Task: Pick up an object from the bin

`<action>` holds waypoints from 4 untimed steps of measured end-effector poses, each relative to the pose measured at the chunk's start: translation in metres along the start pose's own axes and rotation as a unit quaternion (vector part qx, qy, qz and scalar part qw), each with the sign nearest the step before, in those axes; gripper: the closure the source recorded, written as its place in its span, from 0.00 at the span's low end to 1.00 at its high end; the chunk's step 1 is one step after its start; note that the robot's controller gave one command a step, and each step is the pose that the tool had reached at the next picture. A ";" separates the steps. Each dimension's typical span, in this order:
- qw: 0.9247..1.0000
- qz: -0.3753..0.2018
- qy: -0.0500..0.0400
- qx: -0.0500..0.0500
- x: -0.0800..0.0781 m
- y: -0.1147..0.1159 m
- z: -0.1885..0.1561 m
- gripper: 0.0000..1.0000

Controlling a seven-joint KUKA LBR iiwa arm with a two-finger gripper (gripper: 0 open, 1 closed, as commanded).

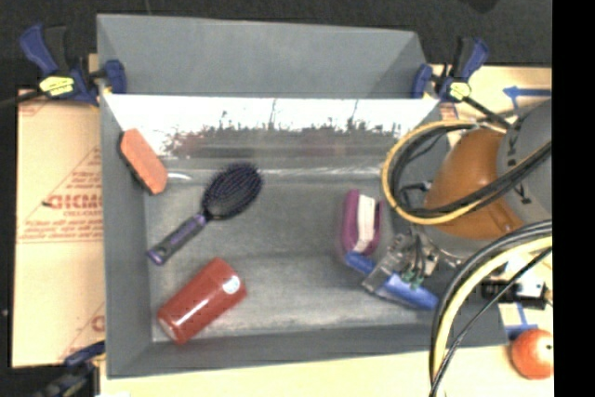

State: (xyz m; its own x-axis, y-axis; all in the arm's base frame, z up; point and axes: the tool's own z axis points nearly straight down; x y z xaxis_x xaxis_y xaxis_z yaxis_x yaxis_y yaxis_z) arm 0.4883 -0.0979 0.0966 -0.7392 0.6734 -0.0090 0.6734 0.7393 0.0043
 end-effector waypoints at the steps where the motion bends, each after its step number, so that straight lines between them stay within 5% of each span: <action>1: 1.000 0.006 0.000 -0.001 0.000 0.000 -0.018 1.00; 4: 1.000 0.001 0.000 -0.001 -0.001 0.000 -0.077 1.00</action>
Offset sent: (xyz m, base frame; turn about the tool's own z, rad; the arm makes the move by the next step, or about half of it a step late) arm -0.0005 0.0002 0.0386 0.0058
